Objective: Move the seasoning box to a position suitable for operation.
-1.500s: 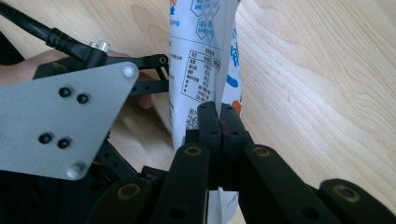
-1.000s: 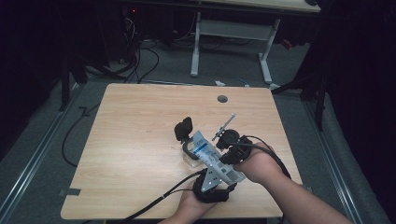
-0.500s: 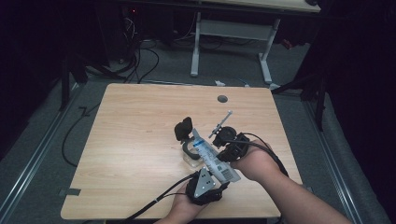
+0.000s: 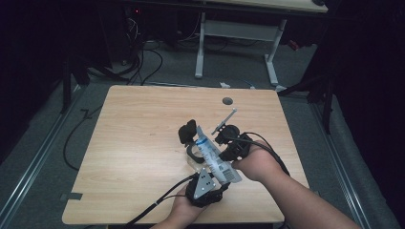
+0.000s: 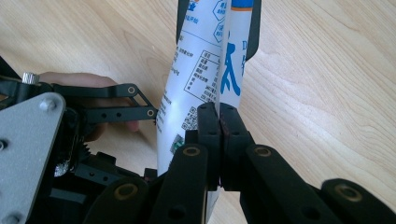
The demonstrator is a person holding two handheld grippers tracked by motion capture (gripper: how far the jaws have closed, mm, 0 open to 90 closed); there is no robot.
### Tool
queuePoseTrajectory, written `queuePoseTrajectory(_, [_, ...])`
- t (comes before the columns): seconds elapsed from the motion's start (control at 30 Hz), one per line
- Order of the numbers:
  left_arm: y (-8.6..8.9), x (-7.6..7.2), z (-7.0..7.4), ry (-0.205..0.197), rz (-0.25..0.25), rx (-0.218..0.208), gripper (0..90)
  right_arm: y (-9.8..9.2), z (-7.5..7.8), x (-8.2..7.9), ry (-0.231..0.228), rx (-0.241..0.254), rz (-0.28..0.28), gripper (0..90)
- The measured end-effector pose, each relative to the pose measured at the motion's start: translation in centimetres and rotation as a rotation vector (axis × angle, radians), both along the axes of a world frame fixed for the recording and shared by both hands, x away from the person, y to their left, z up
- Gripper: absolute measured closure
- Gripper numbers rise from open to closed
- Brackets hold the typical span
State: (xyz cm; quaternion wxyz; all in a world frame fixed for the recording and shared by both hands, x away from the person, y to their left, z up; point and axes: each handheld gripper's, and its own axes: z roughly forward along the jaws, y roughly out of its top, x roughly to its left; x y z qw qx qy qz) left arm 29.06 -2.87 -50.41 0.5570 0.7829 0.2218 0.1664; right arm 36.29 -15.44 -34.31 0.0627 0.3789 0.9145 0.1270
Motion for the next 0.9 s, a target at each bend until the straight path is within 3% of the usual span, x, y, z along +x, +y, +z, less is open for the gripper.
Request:
queuePoseTrajectory(0.3, [0.1,0.2,-0.1,0.003,0.007,0.007,52.1,0.6,-0.2,0.5,0.014,-0.014,-0.053,87.2])
queuePoseTrajectory(0.47, [-0.4,-0.1,-0.1,-0.020,0.002,0.021,52.5,0.7,-0.2,0.9,0.014,-0.001,-0.076,86.0])
queuePoseTrajectory(0.53, [-0.4,-0.1,-0.1,-0.007,0.008,0.013,52.6,0.7,-0.2,1.0,0.009,-0.008,-0.076,88.0])
queuePoseTrajectory(0.9, [-0.4,0.2,-0.3,0.012,0.028,0.011,52.9,0.2,-0.5,1.0,0.032,0.027,-0.087,80.8])
